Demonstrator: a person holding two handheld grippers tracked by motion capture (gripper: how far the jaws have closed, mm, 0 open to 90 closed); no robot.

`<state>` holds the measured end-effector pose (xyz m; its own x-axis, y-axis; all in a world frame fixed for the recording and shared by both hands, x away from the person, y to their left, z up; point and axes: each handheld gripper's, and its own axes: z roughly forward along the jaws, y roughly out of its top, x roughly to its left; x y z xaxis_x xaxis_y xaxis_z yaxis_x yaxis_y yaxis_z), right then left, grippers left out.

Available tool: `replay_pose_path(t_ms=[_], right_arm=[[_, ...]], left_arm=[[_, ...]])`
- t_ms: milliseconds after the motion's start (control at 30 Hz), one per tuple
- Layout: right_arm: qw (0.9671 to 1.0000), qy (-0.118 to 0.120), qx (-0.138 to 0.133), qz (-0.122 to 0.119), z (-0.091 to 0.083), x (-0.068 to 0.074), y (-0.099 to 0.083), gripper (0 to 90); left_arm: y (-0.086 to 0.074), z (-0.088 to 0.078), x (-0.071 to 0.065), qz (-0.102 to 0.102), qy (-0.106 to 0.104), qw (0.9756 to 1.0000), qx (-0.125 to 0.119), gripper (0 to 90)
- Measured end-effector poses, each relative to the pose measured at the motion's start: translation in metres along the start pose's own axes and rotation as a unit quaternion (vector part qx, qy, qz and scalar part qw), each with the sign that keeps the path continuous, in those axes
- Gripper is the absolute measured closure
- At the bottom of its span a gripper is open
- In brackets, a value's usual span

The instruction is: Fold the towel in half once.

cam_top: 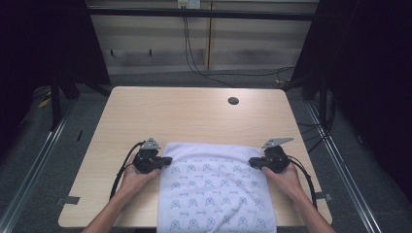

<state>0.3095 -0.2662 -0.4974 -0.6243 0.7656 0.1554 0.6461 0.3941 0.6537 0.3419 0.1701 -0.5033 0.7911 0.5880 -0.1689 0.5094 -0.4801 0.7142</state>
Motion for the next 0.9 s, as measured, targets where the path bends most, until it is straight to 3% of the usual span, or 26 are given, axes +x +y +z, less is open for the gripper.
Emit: replay_pose_path(t_ms=[33, 100, 200, 300, 333, 433, 533, 567, 733, 833, 867, 900], right_arm=[[0.9999, 0.006, 0.010, -0.002, -0.003, 0.005, -0.002, 75.3], [1.0000, 0.001, -0.004, -0.004, -0.006, 0.003, -0.001, 69.8], [0.9990, -0.022, -0.035, 0.016, -0.009, -0.012, 0.008, 64.7], [0.9982, -0.038, -0.041, 0.022, -0.007, -0.023, 0.012, 61.6], [0.9976, -0.055, -0.031, 0.028, 0.000, -0.029, 0.014, 57.2], [0.9969, -0.063, -0.036, 0.031, 0.006, -0.036, 0.016, 50.9], [0.9973, -0.061, -0.030, 0.028, 0.009, -0.036, 0.015, 50.5], [0.9977, -0.058, -0.026, 0.025, 0.010, -0.035, 0.014, 50.0], [0.9979, -0.059, -0.024, 0.010, 0.011, -0.032, 0.013, 54.6], [0.9981, -0.056, -0.026, 0.005, 0.012, -0.030, 0.014, 67.5], [0.9985, -0.050, -0.024, 0.006, 0.012, -0.030, 0.014, 80.1], [0.9987, -0.045, -0.024, 0.006, 0.013, -0.030, 0.014, 82.7]], left_arm=[[-0.003, -0.002, -0.003, 0.001, -0.004, 1.0000, 0.001, 89.1], [-0.003, -0.003, -0.001, 0.001, -0.015, 0.9999, 0.001, 86.6], [-0.002, -0.002, 0.002, -0.003, -0.018, 0.9998, 0.002, 84.3], [-0.001, -0.001, 0.002, -0.008, -0.018, 0.9998, 0.001, 81.1], [0.000, -0.001, 0.002, -0.008, -0.018, 0.9998, 0.000, 80.1], [0.000, -0.002, 0.002, -0.009, -0.021, 0.9997, 0.001, 76.7], [0.001, -0.004, 0.005, -0.027, -0.026, 0.9992, -0.008, 73.3], [0.002, -0.009, 0.009, -0.050, -0.033, 0.9978, -0.028, 72.2], [0.007, -0.021, 0.019, -0.068, -0.001, 0.9956, -0.064, 69.3], [0.011, -0.021, 0.030, -0.073, 0.030, 0.9951, -0.060, 64.5], [0.012, -0.019, 0.036, -0.083, 0.042, 0.9932, -0.070, 61.2], [0.012, -0.019, 0.036, -0.083, 0.042, 0.9932, -0.070, 60.3]])
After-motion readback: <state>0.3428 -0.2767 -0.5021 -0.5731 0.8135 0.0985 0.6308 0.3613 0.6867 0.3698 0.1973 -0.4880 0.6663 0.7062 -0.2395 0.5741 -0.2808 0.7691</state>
